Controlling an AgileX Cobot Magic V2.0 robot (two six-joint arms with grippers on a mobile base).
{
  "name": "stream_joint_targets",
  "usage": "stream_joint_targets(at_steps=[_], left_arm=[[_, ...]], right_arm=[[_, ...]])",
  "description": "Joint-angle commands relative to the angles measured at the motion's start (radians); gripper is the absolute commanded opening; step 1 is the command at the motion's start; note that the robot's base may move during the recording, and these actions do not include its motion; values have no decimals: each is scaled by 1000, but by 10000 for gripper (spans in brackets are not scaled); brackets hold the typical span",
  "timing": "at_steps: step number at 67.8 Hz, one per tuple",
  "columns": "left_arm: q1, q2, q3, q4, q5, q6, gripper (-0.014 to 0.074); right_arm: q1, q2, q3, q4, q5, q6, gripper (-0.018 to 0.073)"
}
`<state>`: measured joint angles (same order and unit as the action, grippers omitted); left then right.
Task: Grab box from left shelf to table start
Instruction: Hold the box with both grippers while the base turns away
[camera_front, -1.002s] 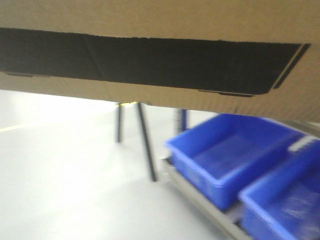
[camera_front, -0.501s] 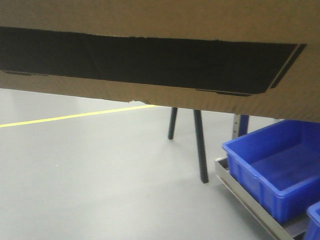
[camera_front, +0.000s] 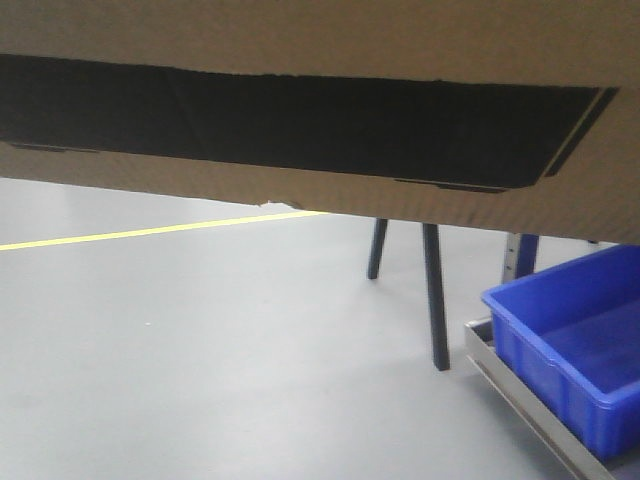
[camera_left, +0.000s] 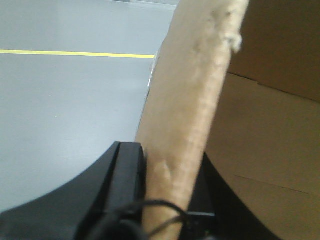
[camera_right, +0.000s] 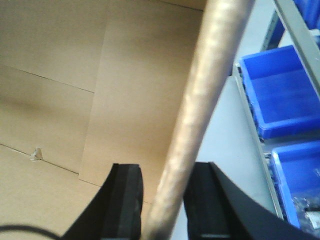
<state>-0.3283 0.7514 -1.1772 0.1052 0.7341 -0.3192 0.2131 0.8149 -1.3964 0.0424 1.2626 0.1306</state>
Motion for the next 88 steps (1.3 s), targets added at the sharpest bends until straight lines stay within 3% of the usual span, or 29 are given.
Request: stream_joint_targets(at_steps=[1, 88], left_arm=[[-15, -18, -35, -14, -155, 75, -93], [-15, -18, -35, -14, -155, 75, -93]], right_arm=[[-4, -1, -35, -42, -90, -29, 57], [-4, -1, -35, -42, -90, -29, 57]])
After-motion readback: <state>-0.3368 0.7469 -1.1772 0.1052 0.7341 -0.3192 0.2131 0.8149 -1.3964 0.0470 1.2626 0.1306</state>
